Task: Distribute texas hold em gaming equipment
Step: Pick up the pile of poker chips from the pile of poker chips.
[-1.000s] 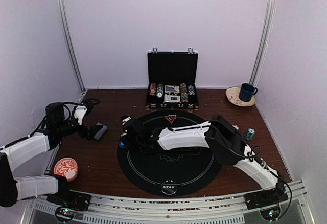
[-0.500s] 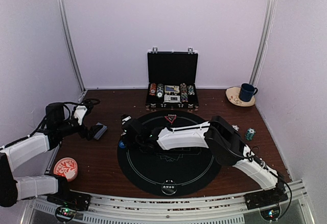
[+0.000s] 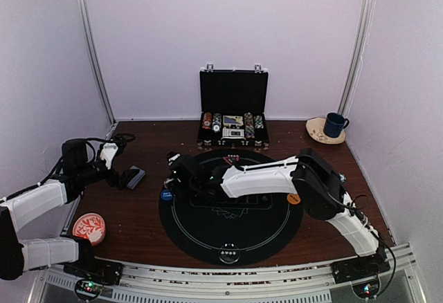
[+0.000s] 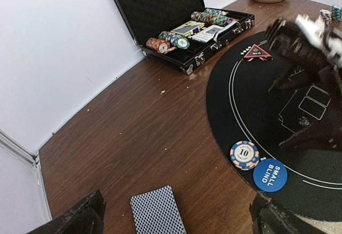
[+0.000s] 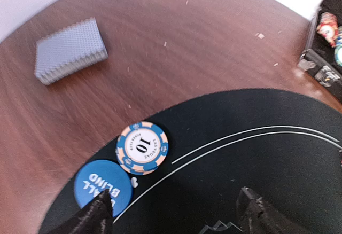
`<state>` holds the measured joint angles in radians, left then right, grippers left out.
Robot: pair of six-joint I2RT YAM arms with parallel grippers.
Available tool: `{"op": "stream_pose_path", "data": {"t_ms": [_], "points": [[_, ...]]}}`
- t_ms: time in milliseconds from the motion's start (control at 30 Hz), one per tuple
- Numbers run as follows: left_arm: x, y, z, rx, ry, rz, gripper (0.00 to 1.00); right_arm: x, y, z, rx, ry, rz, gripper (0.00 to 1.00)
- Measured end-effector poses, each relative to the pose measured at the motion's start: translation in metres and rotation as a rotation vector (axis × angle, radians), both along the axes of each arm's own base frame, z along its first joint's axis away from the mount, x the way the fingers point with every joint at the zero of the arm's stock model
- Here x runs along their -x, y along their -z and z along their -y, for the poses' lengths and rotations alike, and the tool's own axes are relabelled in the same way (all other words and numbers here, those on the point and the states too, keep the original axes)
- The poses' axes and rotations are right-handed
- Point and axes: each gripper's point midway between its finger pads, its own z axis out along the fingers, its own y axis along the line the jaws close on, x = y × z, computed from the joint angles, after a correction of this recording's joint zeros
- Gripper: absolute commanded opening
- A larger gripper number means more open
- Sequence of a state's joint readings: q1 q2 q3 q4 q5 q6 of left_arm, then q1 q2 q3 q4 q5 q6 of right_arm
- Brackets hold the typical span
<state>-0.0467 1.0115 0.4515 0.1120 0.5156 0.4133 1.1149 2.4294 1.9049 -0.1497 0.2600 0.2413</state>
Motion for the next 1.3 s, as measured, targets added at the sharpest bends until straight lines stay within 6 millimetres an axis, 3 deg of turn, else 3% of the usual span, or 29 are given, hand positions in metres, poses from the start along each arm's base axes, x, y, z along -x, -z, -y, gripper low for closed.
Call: {"op": "stream_pose_path", "data": {"t_ms": [67,200,300,367,467,600,700,800,1033,1133,1300], "points": [[0.000,0.000,0.000,0.000,0.000,0.000,0.98,0.004,-0.027,0.010,-0.010,0.005,0.010,1.00],[0.000,0.000,0.000,0.000,0.000,0.000,0.98,0.011,-0.090,0.045,-0.033,0.048,0.055,1.00],[0.000,0.000,0.000,0.000,0.000,0.000,0.98,0.015,-0.123,0.087,-0.042,0.107,0.077,1.00],[0.000,0.000,0.000,0.000,0.000,0.000,0.98,0.013,-0.132,0.124,-0.034,0.165,0.081,1.00],[0.000,0.000,0.000,0.000,0.000,0.000,0.98,0.004,-0.128,0.184,0.001,0.273,0.073,1.00],[0.000,0.000,0.000,0.000,0.000,0.000,0.98,-0.001,-0.101,0.266,0.071,0.417,0.035,1.00],[0.000,0.001,0.000,0.000,0.000,-0.002,0.98,0.000,-0.085,0.320,0.106,0.518,0.015,1.00],[-0.001,0.004,0.000,-0.001,0.000,-0.012,0.98,0.007,-0.076,0.361,0.122,0.598,0.009,1.00],[-0.001,0.006,0.000,0.000,0.003,-0.021,0.98,0.012,-0.069,0.437,0.085,0.810,0.013,1.00],[-0.001,0.006,0.001,0.001,0.004,-0.022,0.98,0.012,-0.066,0.456,0.060,0.880,0.021,0.99],[0.000,0.006,0.002,0.003,0.009,-0.021,0.98,0.010,-0.058,0.469,0.018,0.943,0.023,0.97]]}}
